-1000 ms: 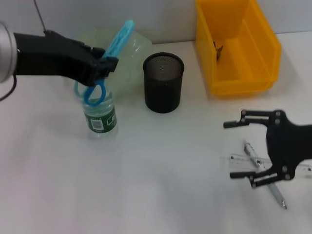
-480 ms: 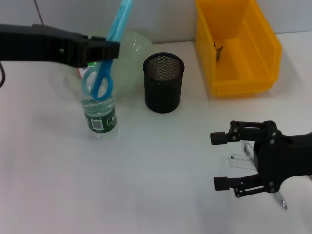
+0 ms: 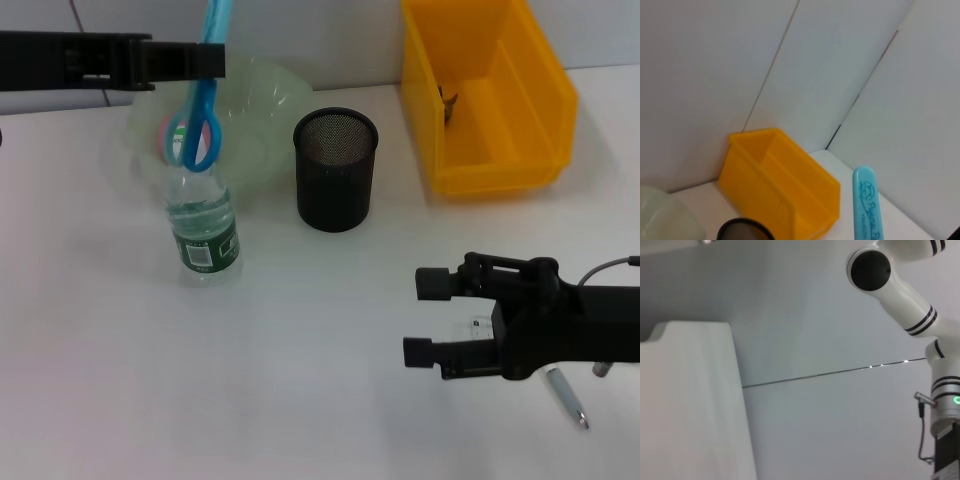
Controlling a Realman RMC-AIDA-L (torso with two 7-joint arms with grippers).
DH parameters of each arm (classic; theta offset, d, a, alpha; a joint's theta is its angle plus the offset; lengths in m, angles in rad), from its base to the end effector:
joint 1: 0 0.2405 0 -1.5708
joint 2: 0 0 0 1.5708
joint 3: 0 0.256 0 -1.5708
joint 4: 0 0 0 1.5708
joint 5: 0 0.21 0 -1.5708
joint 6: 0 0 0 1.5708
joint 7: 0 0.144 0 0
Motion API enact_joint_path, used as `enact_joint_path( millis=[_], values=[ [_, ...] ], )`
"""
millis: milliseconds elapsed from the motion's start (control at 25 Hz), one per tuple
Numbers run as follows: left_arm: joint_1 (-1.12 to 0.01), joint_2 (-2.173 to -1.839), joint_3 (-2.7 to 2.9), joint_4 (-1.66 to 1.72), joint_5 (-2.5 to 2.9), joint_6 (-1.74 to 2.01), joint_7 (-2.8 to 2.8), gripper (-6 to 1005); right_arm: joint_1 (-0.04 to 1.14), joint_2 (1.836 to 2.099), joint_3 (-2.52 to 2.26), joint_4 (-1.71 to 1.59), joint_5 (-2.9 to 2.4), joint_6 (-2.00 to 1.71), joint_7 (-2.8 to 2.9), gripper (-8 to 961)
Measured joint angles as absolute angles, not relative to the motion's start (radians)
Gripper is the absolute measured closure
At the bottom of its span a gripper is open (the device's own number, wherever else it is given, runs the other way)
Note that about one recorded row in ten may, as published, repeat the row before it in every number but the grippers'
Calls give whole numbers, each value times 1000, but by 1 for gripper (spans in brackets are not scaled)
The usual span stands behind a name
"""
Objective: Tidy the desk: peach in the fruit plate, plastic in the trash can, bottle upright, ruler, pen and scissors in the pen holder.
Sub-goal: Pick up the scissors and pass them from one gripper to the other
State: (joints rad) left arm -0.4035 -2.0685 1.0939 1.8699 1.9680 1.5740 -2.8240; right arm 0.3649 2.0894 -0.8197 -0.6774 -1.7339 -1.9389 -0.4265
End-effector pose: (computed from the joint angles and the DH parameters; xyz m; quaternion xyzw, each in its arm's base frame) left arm -0.0924 0.3150 0.1061 -0.8885 -0.3696 -0.2090 0.1740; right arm 0.2462 0.2552 0.0103 -0.7038 -0.5939 0.2456 0.3027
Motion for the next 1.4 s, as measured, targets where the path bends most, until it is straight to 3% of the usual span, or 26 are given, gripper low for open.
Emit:
enact_joint_path(
  millis=[360,1040,1400],
  values=[
    [-411,-2068,1212,1872,2130,1583,-2872,768,311,2092,-916,-782,-1680,-1915,-320,122],
    [-490,-2073,1260,1751,2323,1679,-2879,768,289,2092,-1307,-920,-1503,-1561,-325,133],
    [-513,-2076,1260,1701,2355,1677,-2881,768,219,2092,-1534,-995,-1409,-1356,-393,140]
  ],
)
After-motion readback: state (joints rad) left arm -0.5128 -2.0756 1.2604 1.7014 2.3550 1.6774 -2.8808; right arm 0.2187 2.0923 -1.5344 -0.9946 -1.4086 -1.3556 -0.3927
